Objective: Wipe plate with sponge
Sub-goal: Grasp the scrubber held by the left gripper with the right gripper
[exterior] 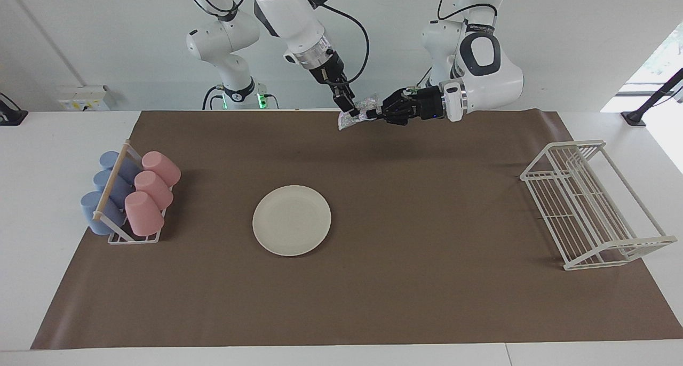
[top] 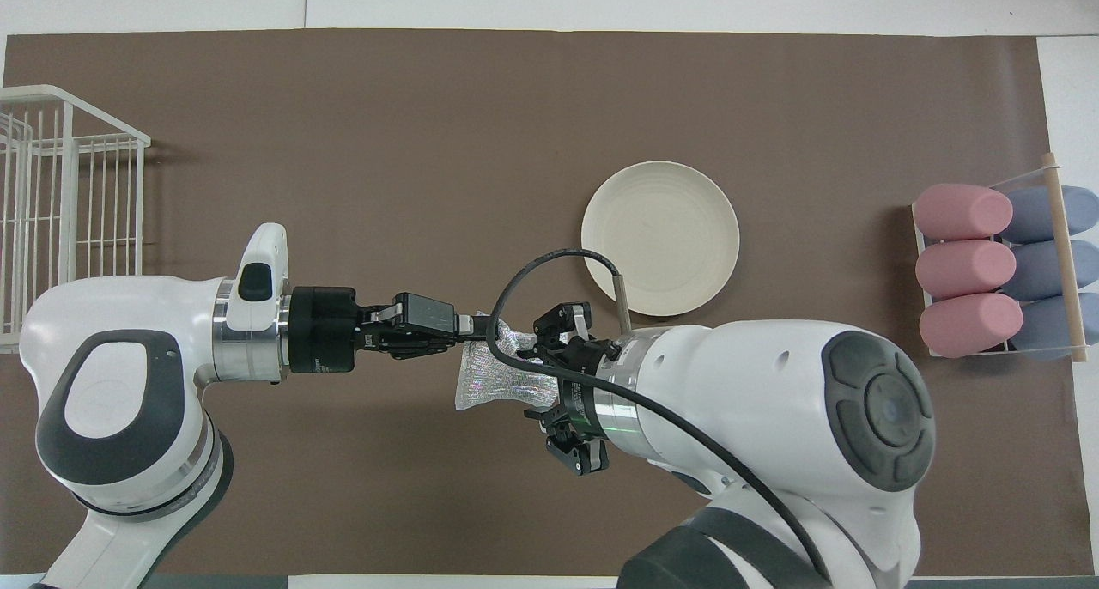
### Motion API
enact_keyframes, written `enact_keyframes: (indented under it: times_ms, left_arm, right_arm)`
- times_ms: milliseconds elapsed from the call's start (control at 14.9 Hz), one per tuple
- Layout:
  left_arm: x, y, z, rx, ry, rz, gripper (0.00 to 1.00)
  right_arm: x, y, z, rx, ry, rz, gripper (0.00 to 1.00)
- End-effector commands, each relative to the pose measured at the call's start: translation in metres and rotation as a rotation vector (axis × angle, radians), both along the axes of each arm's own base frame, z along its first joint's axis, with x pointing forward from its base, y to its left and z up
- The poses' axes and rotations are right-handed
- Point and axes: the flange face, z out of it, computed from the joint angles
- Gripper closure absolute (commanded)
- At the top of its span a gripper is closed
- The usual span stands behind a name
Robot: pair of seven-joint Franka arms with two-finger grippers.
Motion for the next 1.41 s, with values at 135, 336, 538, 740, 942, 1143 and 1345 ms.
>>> enact_keyframes:
  times_ms: [135,336,538,740,942,1143,1345]
  left_arm:
    - [-0.0102,0.0072,0.0019,-0.029,-0.007,-0.006,1.0]
    - [-0.0109,0.0076,0.0035,-0.031,-0.009,-0.011,1.0]
    - [-0.0107,0.0089,0.0036,-0.033,-0.007,-0.014,1.0]
    - [-0.01,0.0119,0.0034,-0.023,-0.011,-0.014,1.0]
    - [-0.0105,0.0121,0.0068,-0.011,-0.005,-0.019,0.25]
    - [-0.0112,0.0117,0.0094,-0.006,0.01,-0.015,0.0]
    - [-0.012,0.0128,0.0084,0.007,0.006,-0.023,0.0]
  right_arm:
    - [-0.0047,-0.0029,0.0015,0.007,-0.012,-0.007,1.0]
    - [-0.0039,-0.0021,0.0021,0.008,-0.011,-0.006,1.0]
    - [-0.0038,-0.0019,0.0011,0.007,-0.009,-0.004,1.0]
    - [-0.0036,-0.0019,0.0013,0.007,-0.01,-0.005,1.0]
    - [-0.0039,-0.002,0.0027,0.008,-0.012,-0.004,1.0]
    - [-0.0038,-0.0018,0.0017,0.007,-0.01,-0.002,1.0]
    - [-0.0033,-0.0041,0.0016,0.001,-0.013,0.011,1.0]
